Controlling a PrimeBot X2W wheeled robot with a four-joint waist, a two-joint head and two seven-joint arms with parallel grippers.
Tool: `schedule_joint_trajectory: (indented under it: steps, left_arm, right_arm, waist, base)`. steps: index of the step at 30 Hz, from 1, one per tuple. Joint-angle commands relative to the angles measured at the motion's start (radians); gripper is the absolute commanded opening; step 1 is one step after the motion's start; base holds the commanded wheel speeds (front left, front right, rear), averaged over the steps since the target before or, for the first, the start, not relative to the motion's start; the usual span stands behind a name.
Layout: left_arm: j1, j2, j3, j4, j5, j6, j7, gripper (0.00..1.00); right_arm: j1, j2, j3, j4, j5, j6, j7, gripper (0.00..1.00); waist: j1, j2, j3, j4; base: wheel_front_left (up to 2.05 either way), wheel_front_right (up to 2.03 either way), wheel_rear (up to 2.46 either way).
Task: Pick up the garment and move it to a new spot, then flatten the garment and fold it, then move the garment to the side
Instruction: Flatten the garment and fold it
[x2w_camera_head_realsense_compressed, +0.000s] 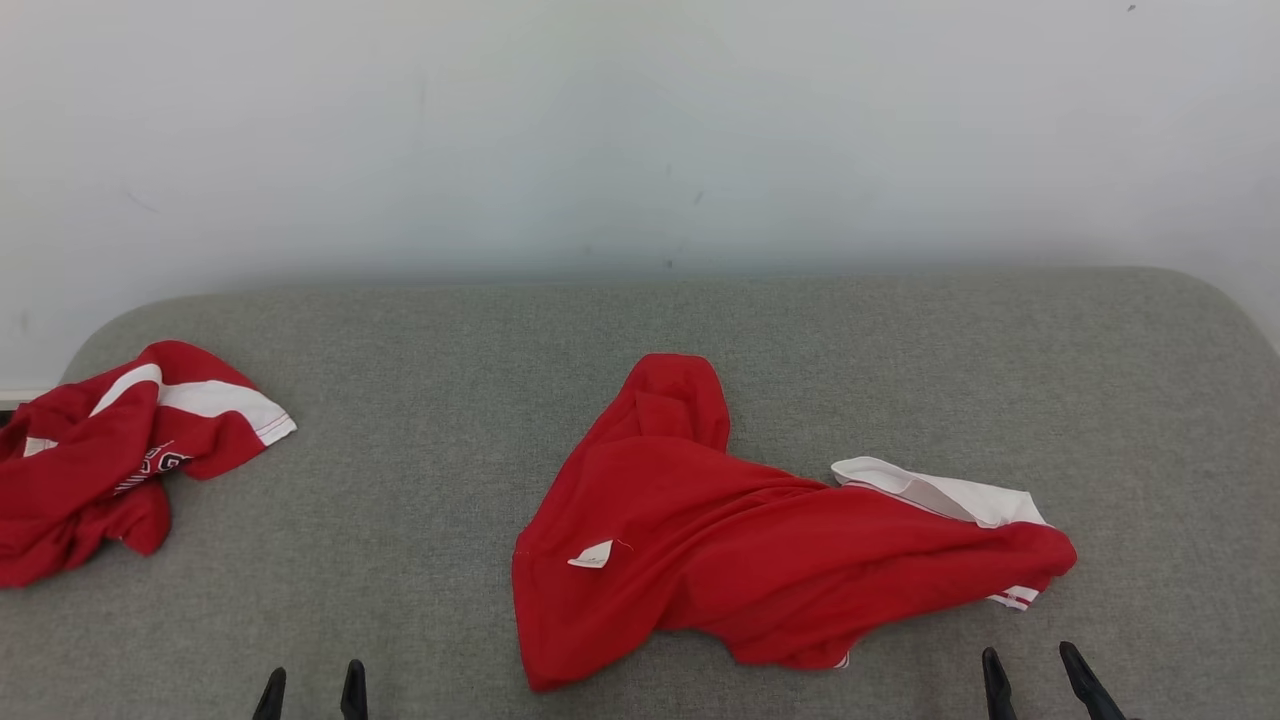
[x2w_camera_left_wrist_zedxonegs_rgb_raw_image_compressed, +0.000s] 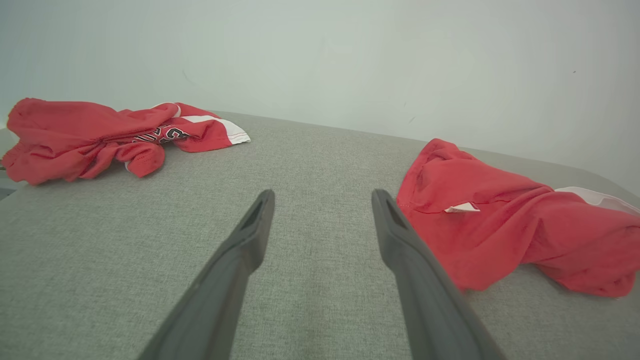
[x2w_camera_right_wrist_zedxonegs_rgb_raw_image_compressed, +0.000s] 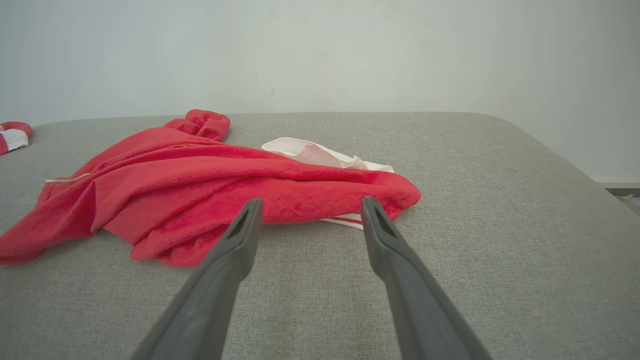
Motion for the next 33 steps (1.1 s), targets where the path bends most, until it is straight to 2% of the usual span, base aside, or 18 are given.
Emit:
schedule_joint_trajectory:
  steps: [1,16,21,27,33]
  left_arm:
    - [0.007,0.002,-0.001,0.003,-0.002,0.001,-0.003,1.0]
    - [-0.015,0.008,-0.014,0.028,-0.016,0.001,-0.003,1.0]
    - [-0.075,0.021,-0.068,0.093,-0.043,0.001,0.002,1.0]
    - [-0.241,0.05,-0.163,0.197,-0.104,0.001,0.108,1.0]
    - [-0.41,0.038,-0.21,0.309,-0.143,0.001,0.257,1.0]
  right_arm:
    - [-0.005,0.0,0.001,-0.002,0.012,-0.002,-0.001,1.0]
    - [-0.014,0.007,0.0,-0.005,0.014,-0.002,0.003,1.0]
    - [-0.054,-0.002,0.007,-0.011,0.013,-0.002,0.032,1.0]
    - [-0.164,-0.052,0.037,-0.002,0.019,-0.002,0.114,1.0]
    - [-0.285,-0.102,0.061,-0.002,0.028,-0.002,0.19,1.0]
  waist:
    - [0.0,-0.0001,0.0,-0.001]
    - [0.0,-0.0001,0.001,-0.005]
    - [0.0,-0.0001,0.018,-0.023]
    - [0.0,-0.0001,0.06,-0.049]
    - [0.0,-0.0001,0.13,-0.073]
  base:
    - [0.0,0.0,0.0]
    - [0.0,0.0,0.0]
    - [0.0,0.0,0.0]
    - [0.0,0.0,0.0]
    - [0.0,0.0,0.0]
